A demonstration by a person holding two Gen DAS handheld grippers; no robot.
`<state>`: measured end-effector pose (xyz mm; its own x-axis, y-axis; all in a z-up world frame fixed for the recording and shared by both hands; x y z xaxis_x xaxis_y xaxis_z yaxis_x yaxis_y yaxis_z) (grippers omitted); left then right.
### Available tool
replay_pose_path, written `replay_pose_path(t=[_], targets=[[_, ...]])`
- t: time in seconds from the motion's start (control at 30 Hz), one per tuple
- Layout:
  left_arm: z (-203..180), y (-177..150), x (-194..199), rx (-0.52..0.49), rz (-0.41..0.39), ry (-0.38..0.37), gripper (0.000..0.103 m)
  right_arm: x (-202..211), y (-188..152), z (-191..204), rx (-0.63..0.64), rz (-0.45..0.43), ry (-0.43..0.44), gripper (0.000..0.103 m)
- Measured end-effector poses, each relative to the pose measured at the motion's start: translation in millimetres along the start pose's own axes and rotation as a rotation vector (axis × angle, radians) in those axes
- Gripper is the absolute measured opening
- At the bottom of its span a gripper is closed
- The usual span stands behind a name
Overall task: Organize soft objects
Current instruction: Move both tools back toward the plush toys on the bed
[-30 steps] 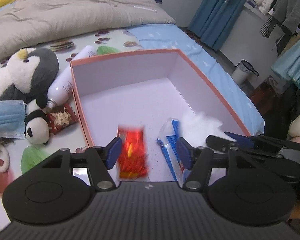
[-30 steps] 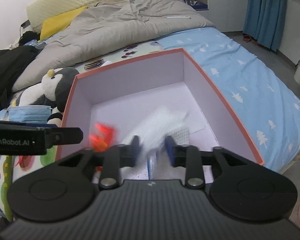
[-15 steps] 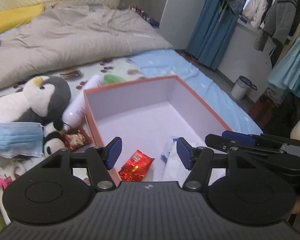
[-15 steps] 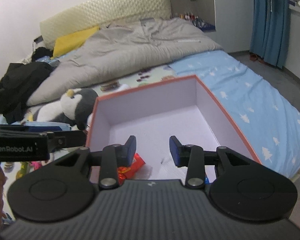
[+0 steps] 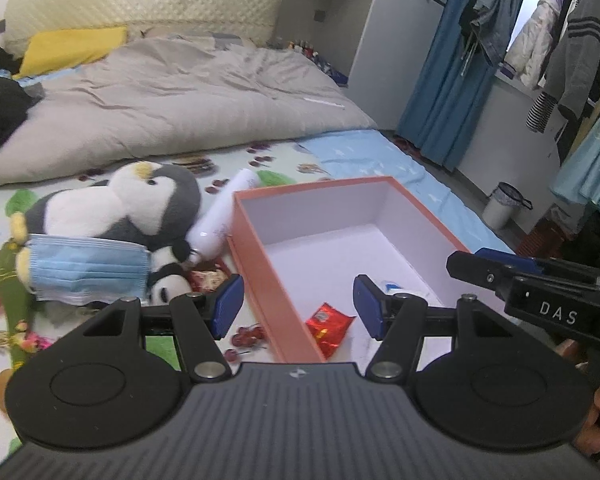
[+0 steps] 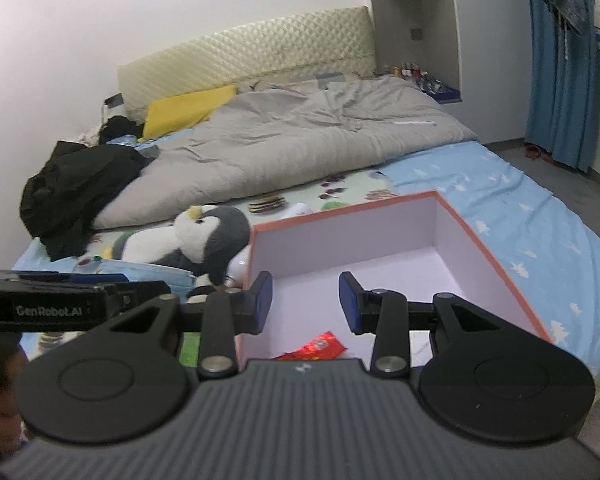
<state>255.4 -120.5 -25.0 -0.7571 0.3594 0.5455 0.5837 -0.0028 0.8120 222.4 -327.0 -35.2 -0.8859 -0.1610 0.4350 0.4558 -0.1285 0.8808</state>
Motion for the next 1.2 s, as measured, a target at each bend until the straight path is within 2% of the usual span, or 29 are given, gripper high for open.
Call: replay_pose_path(t=[0.33,0.67,0.97,1.2], targets=[[37.9,-21.9,57.1,-0.014,-0.077,0.077,0.066,12.3,-17.0,49.3,0.028,-0.041,0.090,0.040],[74.1,-55.9,102.3,0.084,-0.098,0.144,0.066,15.2,-49.4,88.6,0.053,0.017,0.151,0.040],[88.3,-94.7,125.1,0.142,-0.090,0.228,0.066,25.1,-74.4,112.5,0.082,0.059,0.201,0.040],[109.9,-121.3,118.6,0.198,-0.068,0.263,0.066,21.7,-94.0,123.7,0.096,0.085,0.225,0.040]])
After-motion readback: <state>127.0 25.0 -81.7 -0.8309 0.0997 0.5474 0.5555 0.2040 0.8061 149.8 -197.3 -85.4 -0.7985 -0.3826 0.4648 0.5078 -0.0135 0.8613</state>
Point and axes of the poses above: each gripper's, at about its wrist camera, not at the fingertips, and x roughly against the way its jaws point, z to its left, y to its top, the point moved 1 cm from there along -x, roughly the way its jaws point, and after that the axes turned 6 degrees about -z, right-handed, at the moved point
